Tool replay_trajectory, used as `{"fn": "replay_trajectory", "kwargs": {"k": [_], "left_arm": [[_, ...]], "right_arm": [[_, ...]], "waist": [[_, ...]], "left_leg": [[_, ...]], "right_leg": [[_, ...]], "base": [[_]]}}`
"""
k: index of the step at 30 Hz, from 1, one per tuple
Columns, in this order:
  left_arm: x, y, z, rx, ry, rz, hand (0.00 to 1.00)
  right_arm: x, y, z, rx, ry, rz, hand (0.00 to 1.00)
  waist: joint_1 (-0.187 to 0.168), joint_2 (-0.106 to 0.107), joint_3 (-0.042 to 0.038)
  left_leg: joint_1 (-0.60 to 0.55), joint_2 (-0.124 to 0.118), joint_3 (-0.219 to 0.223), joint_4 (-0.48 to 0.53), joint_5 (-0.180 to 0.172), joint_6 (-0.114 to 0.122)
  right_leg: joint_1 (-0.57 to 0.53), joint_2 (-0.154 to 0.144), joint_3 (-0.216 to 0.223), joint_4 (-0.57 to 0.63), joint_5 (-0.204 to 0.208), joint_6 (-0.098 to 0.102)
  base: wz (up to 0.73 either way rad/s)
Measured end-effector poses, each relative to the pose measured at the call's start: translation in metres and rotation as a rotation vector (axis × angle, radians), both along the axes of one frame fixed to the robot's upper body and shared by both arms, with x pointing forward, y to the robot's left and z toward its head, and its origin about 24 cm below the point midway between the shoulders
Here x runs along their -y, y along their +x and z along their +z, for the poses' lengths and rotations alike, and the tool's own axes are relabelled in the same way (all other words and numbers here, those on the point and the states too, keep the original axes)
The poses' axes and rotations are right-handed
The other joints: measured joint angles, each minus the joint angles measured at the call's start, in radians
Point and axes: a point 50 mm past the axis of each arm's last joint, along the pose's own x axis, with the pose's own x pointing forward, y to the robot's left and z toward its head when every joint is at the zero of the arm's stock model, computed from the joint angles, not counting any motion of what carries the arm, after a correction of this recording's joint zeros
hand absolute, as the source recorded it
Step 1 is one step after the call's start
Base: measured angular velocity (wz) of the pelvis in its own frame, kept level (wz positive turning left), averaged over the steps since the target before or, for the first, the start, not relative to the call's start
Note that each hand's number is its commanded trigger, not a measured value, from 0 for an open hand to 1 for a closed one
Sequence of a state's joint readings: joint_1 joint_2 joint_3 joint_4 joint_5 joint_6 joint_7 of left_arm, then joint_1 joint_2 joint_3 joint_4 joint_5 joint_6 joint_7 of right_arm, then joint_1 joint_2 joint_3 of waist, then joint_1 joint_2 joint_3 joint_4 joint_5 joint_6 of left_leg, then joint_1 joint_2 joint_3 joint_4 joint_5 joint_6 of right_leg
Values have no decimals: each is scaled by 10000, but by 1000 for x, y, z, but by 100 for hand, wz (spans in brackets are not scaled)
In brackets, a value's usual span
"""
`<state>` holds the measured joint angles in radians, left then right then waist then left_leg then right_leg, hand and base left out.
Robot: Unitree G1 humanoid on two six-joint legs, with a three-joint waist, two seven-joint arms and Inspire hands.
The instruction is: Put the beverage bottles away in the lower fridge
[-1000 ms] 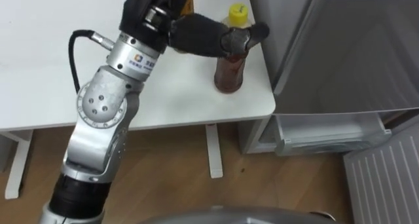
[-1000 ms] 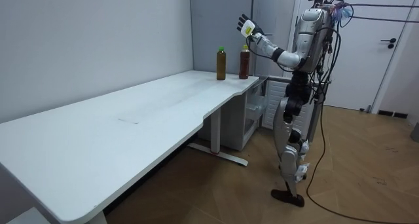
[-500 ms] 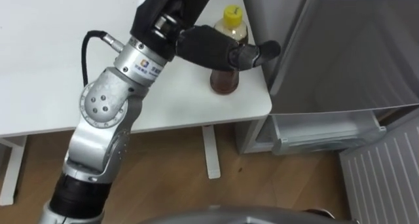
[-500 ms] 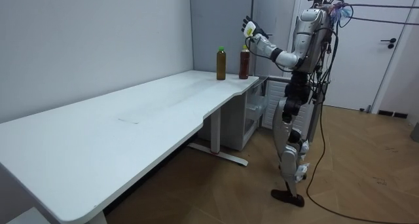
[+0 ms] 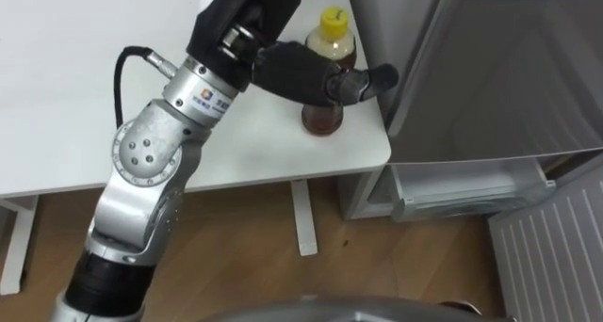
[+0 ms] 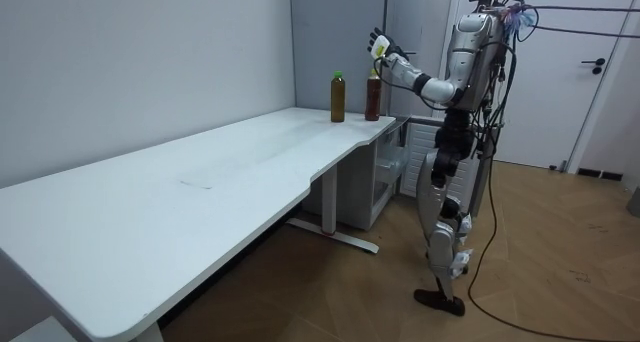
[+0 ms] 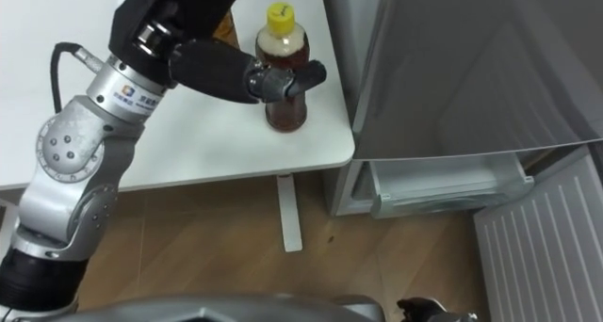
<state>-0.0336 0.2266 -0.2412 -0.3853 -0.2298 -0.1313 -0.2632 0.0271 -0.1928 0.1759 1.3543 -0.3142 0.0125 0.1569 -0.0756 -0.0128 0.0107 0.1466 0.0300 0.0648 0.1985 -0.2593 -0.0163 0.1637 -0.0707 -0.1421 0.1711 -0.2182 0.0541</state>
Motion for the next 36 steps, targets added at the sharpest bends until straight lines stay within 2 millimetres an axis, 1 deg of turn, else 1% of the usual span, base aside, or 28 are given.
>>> {"fn": "replay_trajectory", "kwargs": {"k": [8, 11, 19, 21, 23, 28, 30, 35, 36], "left_arm": [[-1, 0, -2, -94, -44, 263, 0], [-2, 0, -2, -113, -118, 438, 0], [-3, 0, -2, -137, -128, 577, 0], [-4, 0, -4, -181, -63, 569, 0], [-3, 1, -8, -381, 57, 507, 0], [-2, 1, -36, -1724, 583, 294, 0], [-3, 2, -44, -2137, 770, 221, 0], [-2, 2, -48, -2393, 957, 11, 0], [-2, 1, -49, -2377, 1082, -11, 0]], "right_arm": [[0, -2, 0, -28, -12, -53, 0], [0, -2, 0, -14, -47, -57, 0], [0, -3, 0, -30, -107, -75, 0], [0, -3, 0, -47, -99, -70, 0], [0, -3, 0, -70, -104, -64, 0], [1, -5, 0, -257, -75, -16, 0], [0, -6, -1, -402, -14, -43, 0], [-1, -7, -1, -645, 280, -16, 0], [-1, -7, -1, -672, 315, -17, 0]], "waist": [[-18, 21, -12], [1, 58, 9], [-13, 114, 8], [-43, 104, 22], [-44, 134, 35], [-48, 181, 35], [-51, 178, 35], [-42, 104, 34], [-40, 71, 21]], "left_leg": [[-8, 0, -105, 7, 0, 0], [40, 0, -107, 1, 0, 0], [61, -3, -130, 3, 3, -6], [57, -3, -131, 4, 7, -11], [46, -3, -121, 5, 7, -12], [-33, -1, -97, 7, 10, -17], [-47, 0, -93, 6, 12, -19], [-26, 0, -82, -5, 12, -19], [-7, 0, -82, -6, 12, -19]], "right_leg": [[39, 0, -106, -17, 0, 0], [95, 0, -120, -24, 0, 0], [115, 0, -143, -24, 0, 0], [105, 0, -138, -21, 0, 0], [97, -1, -131, -16, 0, 0], [-53, -1, -91, 19, 0, -1], [-55, -1, -86, 30, 0, 0], [-73, -2, -70, 38, 0, 0], [-75, -2, -70, 38, 0, 0]], "base": [[3], [0], [0], [0], [0], [0], [0], [0], [0]]}}
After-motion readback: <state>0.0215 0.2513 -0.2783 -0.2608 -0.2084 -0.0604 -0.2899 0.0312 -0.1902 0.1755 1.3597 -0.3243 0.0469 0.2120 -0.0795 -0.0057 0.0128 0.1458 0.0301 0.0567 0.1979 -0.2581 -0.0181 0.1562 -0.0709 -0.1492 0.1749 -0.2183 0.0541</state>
